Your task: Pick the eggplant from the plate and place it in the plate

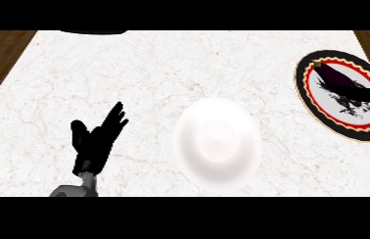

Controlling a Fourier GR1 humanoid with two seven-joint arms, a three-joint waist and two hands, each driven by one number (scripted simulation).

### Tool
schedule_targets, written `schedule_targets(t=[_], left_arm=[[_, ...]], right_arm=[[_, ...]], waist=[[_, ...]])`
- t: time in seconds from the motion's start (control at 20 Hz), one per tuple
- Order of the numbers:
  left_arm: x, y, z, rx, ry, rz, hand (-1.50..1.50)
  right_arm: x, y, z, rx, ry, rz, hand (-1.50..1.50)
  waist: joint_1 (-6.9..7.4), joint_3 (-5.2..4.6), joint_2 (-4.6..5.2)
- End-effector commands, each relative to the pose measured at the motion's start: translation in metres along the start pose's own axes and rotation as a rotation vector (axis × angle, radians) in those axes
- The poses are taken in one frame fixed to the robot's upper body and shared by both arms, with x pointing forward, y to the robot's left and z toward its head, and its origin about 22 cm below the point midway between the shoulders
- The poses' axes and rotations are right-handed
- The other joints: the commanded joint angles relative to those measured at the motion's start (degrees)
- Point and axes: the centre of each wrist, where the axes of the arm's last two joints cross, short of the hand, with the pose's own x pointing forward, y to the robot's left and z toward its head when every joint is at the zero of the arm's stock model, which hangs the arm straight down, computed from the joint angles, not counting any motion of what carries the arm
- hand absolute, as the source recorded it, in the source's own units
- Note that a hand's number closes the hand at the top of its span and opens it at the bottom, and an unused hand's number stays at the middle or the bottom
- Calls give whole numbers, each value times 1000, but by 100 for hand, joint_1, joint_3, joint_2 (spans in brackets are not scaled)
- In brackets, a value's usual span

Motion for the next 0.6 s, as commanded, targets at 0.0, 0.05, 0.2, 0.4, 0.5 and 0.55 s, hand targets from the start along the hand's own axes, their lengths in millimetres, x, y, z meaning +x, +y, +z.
schedule_targets(t=[0.0,0.05,0.2,0.4,0.5,0.55], left_arm=[[-2,6,3,10,25,-2,0],[-1,16,3,40,19,3,0],[-10,3,2,19,32,12,0],[-13,1,8,28,35,-3,0],[1,10,1,35,30,10,0],[-6,4,11,27,40,19,0]], right_arm=[[-5,3,4,-59,-26,-141,-150],[-18,-40,12,-71,-15,-161,-150],[-15,-48,9,-73,22,-218,-150],[-26,-91,23,44,38,-296,-150],[-49,-74,47,81,47,-330,-150],[-44,-106,45,113,25,-334,-150]], waist=[[-37,-16,-14],[-142,-18,-33],[-118,-22,-25],[-184,-22,-56],[-201,-21,-58],[-205,-20,-76]])
